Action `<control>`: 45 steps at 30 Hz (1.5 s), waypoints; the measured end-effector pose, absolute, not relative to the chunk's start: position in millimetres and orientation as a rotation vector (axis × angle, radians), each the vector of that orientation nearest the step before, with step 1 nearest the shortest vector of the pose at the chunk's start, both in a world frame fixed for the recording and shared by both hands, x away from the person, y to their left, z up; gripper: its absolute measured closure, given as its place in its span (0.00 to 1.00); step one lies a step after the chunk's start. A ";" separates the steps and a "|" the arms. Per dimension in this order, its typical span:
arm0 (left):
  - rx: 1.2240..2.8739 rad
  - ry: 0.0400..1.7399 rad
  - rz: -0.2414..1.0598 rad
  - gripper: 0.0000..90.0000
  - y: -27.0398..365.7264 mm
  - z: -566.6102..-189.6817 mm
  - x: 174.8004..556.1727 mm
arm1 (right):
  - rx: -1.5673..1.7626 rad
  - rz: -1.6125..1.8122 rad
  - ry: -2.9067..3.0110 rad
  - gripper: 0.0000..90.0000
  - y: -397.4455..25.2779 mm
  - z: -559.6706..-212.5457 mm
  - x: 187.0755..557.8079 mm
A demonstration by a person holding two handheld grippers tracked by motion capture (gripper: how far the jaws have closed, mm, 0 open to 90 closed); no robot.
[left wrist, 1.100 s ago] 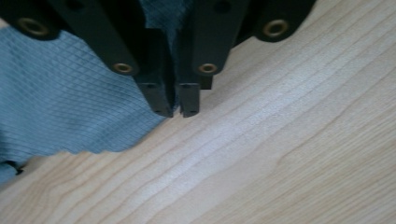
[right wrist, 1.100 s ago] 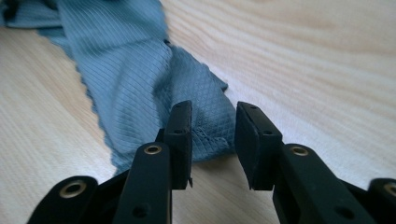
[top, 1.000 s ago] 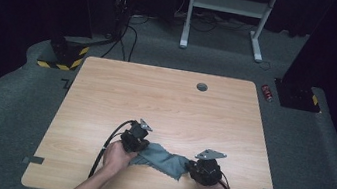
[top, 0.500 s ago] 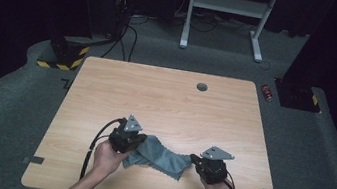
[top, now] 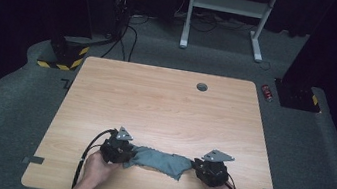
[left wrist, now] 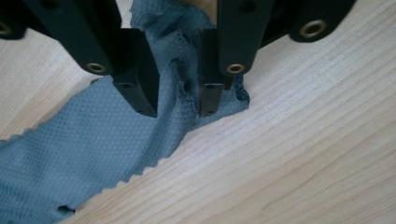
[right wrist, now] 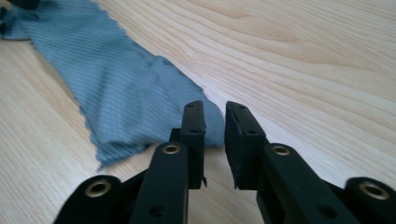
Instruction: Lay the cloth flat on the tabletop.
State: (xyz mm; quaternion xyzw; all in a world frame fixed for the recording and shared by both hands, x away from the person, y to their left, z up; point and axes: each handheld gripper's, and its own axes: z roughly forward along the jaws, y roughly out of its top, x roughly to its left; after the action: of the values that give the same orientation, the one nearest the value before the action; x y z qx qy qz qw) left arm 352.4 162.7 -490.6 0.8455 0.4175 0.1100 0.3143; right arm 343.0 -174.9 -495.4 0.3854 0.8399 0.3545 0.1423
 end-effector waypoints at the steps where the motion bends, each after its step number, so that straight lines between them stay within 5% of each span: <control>1: 2.237 1.099 0.293 0.74 162.1 -490.4 353.5 | 1.127 1.017 2.420 0.83 -177.7 -495.6 342.7; 6: 2.259 1.108 0.267 0.77 156.4 -496.9 358.2 | 1.149 1.004 2.440 0.75 -186.7 -500.2 342.9; 11: 2.270 1.091 0.224 0.95 153.1 -499.7 361.9 | 1.133 1.020 2.471 0.74 -181.5 -503.4 345.9; 14: 2.269 1.080 0.230 0.98 152.0 -497.4 362.5 | 1.078 1.006 2.511 0.78 -172.8 -504.4 346.3; 19: 2.220 1.073 0.246 0.99 155.1 -486.0 364.2 | 1.003 1.000 2.567 0.99 -166.4 -506.3 345.2; 30: 2.145 1.058 0.381 0.99 149.4 -467.7 374.6 | 0.999 1.059 2.472 0.99 -165.0 -474.2 360.4; 39: 2.113 1.120 0.420 0.99 152.9 -465.2 399.0 | 1.026 1.042 2.533 0.70 -161.0 -491.8 359.6; 45: 2.097 1.145 0.399 0.99 150.7 -471.6 403.7 | 1.039 0.997 2.541 0.75 -156.7 -497.8 365.2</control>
State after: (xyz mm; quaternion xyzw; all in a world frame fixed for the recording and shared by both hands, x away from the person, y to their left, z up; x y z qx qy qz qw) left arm 403.7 150.7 -471.6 0.8104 0.4423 0.1542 0.3518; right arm 365.2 -156.7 -497.8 0.3536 0.8646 0.3394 0.1104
